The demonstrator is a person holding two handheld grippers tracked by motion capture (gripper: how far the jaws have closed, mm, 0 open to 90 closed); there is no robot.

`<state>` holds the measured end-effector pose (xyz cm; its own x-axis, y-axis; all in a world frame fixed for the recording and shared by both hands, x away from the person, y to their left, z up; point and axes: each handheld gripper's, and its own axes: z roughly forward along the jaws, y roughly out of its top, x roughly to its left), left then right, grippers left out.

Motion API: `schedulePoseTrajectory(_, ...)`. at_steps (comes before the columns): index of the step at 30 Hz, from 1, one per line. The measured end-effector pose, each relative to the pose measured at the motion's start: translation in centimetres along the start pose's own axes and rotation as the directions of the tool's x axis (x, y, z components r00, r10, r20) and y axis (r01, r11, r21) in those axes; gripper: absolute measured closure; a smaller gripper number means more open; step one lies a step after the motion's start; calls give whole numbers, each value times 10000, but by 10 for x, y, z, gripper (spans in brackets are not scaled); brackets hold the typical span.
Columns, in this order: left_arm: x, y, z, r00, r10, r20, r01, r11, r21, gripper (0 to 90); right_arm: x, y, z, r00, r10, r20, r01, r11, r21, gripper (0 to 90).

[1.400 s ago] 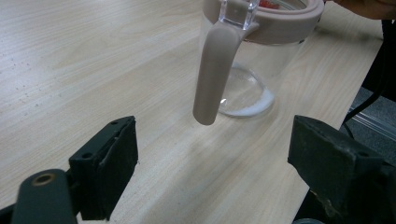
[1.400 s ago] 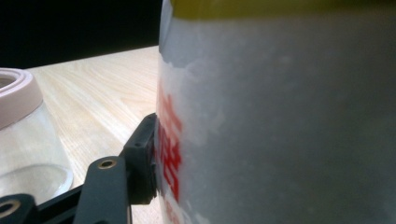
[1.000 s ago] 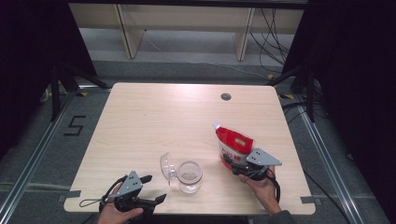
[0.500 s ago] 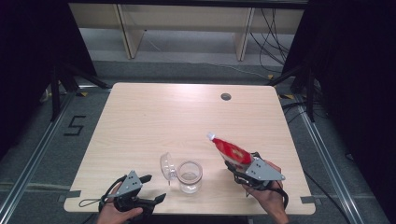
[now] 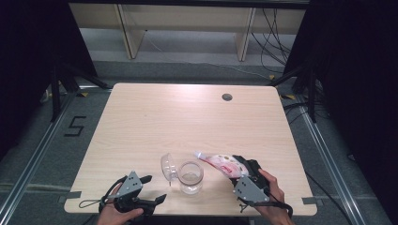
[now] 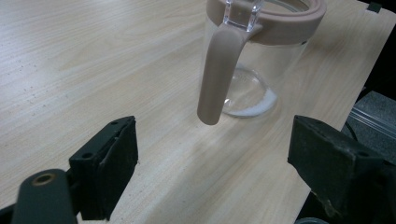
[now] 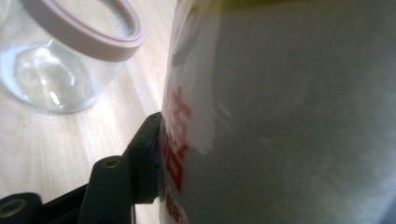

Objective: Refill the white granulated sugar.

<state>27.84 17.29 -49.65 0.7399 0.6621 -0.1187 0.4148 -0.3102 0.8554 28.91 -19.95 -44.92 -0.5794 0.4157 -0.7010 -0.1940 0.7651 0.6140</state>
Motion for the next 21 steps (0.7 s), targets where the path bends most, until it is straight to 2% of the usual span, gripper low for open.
schedulePoseTrajectory(1,-1,0,1,10000,-97,-4,97,9999,-72,156,2,1,0,9997,-225,39,225,9997,69,428)
schedulePoseTrajectory(2,-1,0,1,10000,-97,-4,97,9999,-72,156,2,1,0,9997,-225,39,225,9997,69,428)
schedulePoseTrajectory(3,0,0,0,10000,3,-27,-3,10000,-9,155,5,5,0,9970,-766,117,762,9966,329,428)
schedulePoseTrajectory(4,0,0,0,10000,3,-27,-3,10000,-9,156,5,5,0,9970,-766,117,762,9966,329,428)
schedulePoseTrajectory(5,0,0,0,10000,-16,-33,16,10000,-1,156,6,9,-1,9891,-1471,42,1467,9875,576,428)
schedulePoseTrajectory(6,1,0,0,10000,-16,-20,16,10000,6,155,6,10,0,9853,-1707,100,1698,9837,588,428)
schedulePoseTrajectory(7,1,0,0,10000,-16,-20,16,10000,6,156,6,10,0,9853,-1707,100,1698,9837,588,428)
schedulePoseTrajectory(8,1,0,0,9999,48,-111,-48,10000,77,156,9,14,-2,9697,-2440,133,2426,9679,658,429)
schedulePoseTrajectory(9,1,0,-1,9998,126,-176,-123,9998,123,156,12,16,-3,9695,-2450,93,2434,9662,852,429)
schedulePoseTrajectory(10,-1,0,1,9999,-74,-72,74,10000,-63,155,10,20,-3,9469,-3215,100,3196,9439,835,429)
schedulePoseTrajectory(13,-1,0,1,10000,-43,-90,42,10000,-69,156,13,21,-4,9453,-3256,179,3217,9402,1120,430)
schedulePoseTrajectory(14,2,0,-1,9997,179,-184,-177,9997,147,155,15,22,-4,9358,-3517,249,3456,9288,1336,430)
schedulePoseTrajectory(15,2,0,-1,9997,179,-184,-177,9997,147,155,16,23,-4,9303,-3660,240,3586,9214,1499,431)
schedulePoseTrajectory(16,-1,0,0,10000,-53,-83,52,10000,-67,156,17,23,-3,9209,-3889,255,3807,9117,1543,430)
schedulePoseTrajectory(17,-1,0,0,10000,-53,-83,52,10000,-67,156,17,23,-3,9209,-3889,255,3807,9117,1543,430)
schedulePoseTrajectory(18,-1,0,1,9999,-51,-90,50,10000,-82,156,18,23,-3,9116,-4102,275,4007,9015,1637,431)
schedulePoseTrajectory(19,-1,0,1,10000,-49,-85,48,10000,-74,156,13,28,-2,8497,-5267,228,5164,8403,1650,431)
schedulePoseTrajectory(20,-1,0,0,9999,-42,-138,41,10000,-34,156,18,24,-1,8796,-4748,285,4638,8694,1702,431)
schedulePoseTrajectory(21,0,0,0,9999,21,-141,-20,10000,8,155,17,27,0,8363,-5479,209,5345,8231,1920,432)
